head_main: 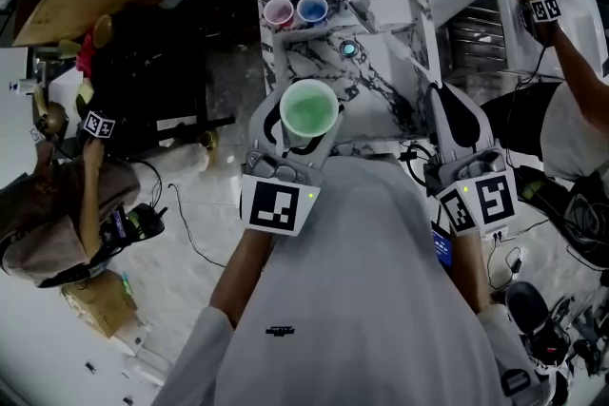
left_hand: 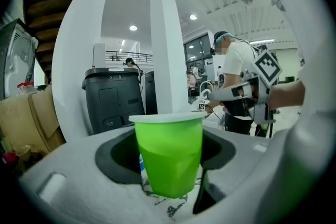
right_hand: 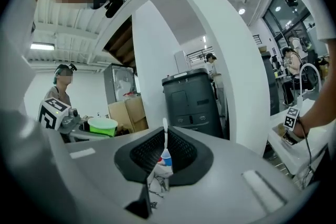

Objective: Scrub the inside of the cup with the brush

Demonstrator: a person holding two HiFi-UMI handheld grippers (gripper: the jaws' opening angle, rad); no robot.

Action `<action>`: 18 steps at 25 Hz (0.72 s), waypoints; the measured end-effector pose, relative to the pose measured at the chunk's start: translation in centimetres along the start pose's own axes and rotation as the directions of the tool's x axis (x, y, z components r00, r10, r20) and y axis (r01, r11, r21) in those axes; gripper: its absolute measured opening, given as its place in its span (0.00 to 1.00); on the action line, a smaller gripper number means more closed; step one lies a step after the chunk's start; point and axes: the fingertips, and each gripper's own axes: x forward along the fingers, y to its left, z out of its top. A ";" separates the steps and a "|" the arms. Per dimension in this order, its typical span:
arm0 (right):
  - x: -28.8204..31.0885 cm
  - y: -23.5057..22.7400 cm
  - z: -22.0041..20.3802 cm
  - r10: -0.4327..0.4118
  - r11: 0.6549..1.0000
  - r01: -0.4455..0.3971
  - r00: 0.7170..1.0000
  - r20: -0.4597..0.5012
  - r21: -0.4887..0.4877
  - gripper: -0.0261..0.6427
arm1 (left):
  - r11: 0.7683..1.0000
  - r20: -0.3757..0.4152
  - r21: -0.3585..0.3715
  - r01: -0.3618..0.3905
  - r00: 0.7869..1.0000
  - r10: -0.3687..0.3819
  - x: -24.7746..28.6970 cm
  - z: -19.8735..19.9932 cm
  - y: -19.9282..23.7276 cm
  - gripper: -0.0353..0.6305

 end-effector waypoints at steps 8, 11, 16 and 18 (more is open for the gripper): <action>0.1 0.4 -2.0 -0.017 0.998 0.015 0.999 -0.032 -0.053 0.08 | 0.993 0.032 -0.110 -0.032 0.999 0.035 -0.5 0.2 0.2 0.49; 0.3 0.5 -2.6 -0.027 0.998 0.024 0.999 -0.041 -0.062 0.08 | 0.987 0.032 -0.155 -0.039 0.998 0.044 -0.6 0.0 0.3 0.48; 0.6 0.8 -3.5 -0.021 0.996 0.016 0.998 -0.060 -0.083 0.08 | 0.983 0.035 -0.180 -0.035 0.998 0.042 -0.4 0.1 0.1 0.48; 0.6 1.0 -3.7 -0.014 0.996 0.009 0.998 -0.066 -0.086 0.08 | 0.983 0.032 -0.181 -0.035 0.999 0.042 -0.2 0.0 0.1 0.48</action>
